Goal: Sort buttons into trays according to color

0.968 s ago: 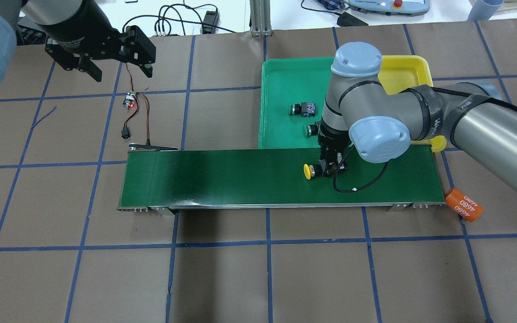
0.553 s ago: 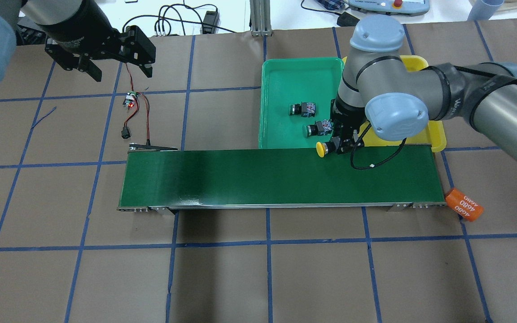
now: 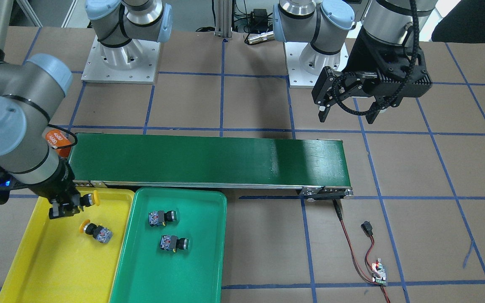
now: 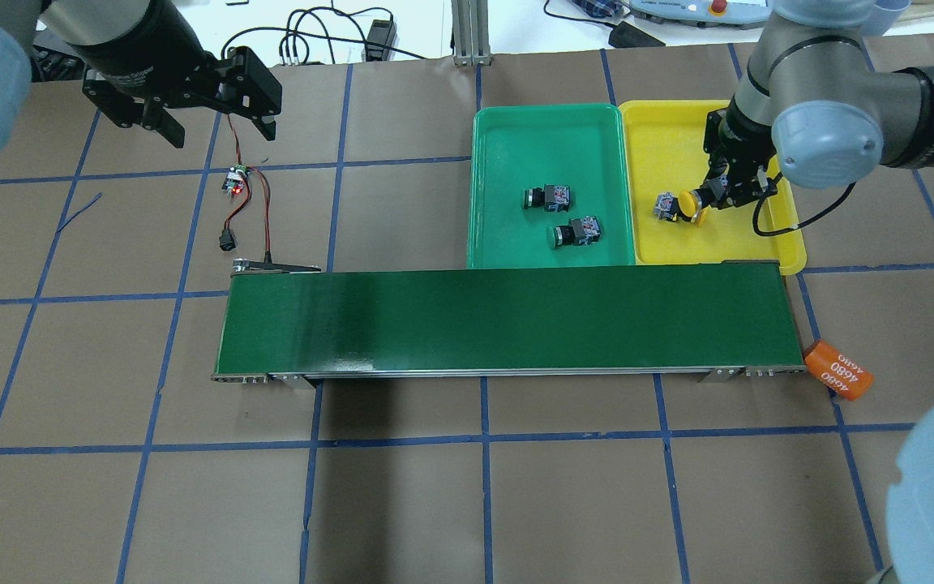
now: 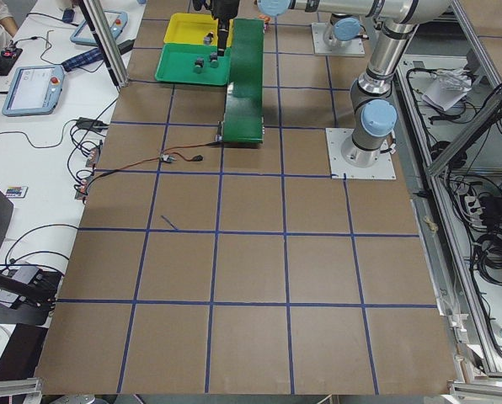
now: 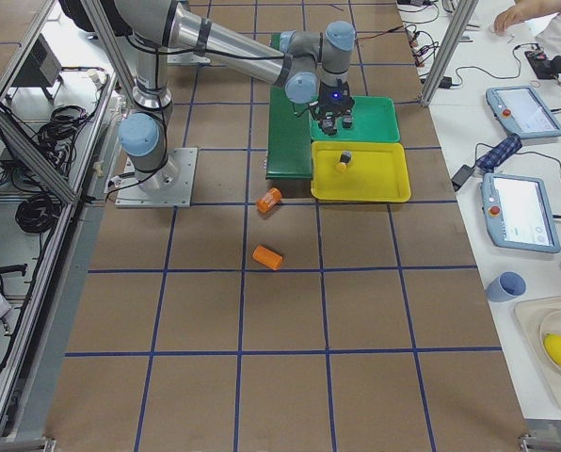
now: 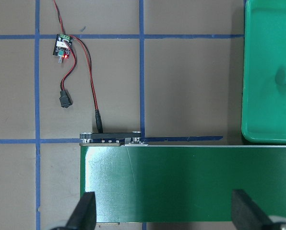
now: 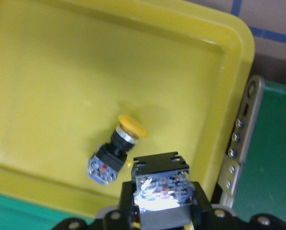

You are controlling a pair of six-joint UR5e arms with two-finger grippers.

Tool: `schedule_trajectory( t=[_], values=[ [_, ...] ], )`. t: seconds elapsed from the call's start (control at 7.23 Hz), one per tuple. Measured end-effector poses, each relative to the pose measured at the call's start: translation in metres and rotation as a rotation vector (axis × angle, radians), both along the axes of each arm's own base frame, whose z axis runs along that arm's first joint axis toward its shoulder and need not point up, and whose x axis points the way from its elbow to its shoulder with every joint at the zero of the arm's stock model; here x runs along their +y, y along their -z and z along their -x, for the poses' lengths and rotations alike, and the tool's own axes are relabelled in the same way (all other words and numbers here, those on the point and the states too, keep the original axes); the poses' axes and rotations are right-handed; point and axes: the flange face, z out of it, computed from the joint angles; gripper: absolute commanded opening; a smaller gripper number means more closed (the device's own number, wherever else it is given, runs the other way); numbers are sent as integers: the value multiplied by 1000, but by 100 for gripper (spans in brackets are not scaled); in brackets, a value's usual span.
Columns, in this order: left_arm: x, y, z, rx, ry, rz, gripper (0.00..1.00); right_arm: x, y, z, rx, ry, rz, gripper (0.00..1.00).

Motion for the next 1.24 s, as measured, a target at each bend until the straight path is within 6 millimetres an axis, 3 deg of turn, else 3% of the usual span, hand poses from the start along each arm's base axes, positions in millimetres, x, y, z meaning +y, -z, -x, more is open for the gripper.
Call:
schedule_trajectory(
  t=[0.14, 0.41, 0.69, 0.83, 0.97, 1.24],
  values=[
    [0, -1, 0, 0, 0, 1, 100, -9, 17, 22, 5, -32, 8, 99],
    [0, 0, 0, 1, 1, 1, 100, -16, 35, 36, 20, -113, 18, 100],
    [0, -1, 0, 1, 1, 2, 100, -13, 23, 37, 29, -154, 41, 100],
    [-1, -1, 0, 1, 1, 3, 100, -2, -3, 32, 28, -178, 46, 100],
    [-1, -1, 0, 1, 1, 2, 100, 22, -47, 25, 23, -247, 23, 100],
    [-1, -1, -1, 1, 0, 2, 100, 87, -132, 9, 15, -475, -32, 100]
  ],
)
